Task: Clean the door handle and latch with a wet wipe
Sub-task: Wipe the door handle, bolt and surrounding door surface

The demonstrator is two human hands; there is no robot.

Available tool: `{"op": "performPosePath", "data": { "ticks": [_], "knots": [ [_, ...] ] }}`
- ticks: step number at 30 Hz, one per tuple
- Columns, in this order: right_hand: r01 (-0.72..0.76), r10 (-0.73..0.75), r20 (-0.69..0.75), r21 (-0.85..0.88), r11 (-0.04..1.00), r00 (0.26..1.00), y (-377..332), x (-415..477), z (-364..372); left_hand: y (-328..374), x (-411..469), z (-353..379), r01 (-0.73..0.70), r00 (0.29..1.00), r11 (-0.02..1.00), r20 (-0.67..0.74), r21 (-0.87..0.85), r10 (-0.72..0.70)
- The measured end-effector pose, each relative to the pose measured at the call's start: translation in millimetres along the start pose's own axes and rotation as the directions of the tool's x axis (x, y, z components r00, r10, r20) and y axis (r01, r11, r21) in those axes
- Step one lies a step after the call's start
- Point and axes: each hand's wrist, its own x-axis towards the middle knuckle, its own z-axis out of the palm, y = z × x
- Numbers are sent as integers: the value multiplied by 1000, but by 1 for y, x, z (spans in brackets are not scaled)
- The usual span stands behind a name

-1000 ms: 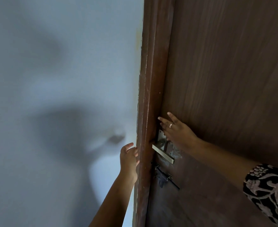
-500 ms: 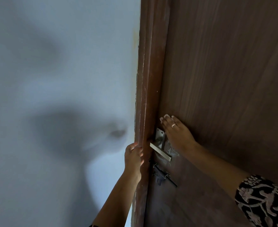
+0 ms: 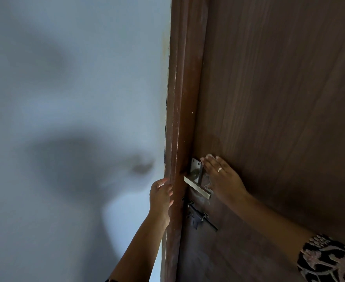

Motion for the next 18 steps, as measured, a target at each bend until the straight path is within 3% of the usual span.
{"op": "performPosePath", "data": {
  "ticks": [6,12,18],
  "knots": [
    [-101,100,-73,-19,995,992,12,7,-8,-8,4,-7,-9,1000,1000,-13,-30,9],
    [101,-98,56,-54,993,994,-11,-18,16,-8,0,5,26,1000,999,-10,40,-26],
    [-38,38,15,24,999,999,-11,-14,18,-14,8,8,29,1000,998,1,61,-30]
  ]
}}
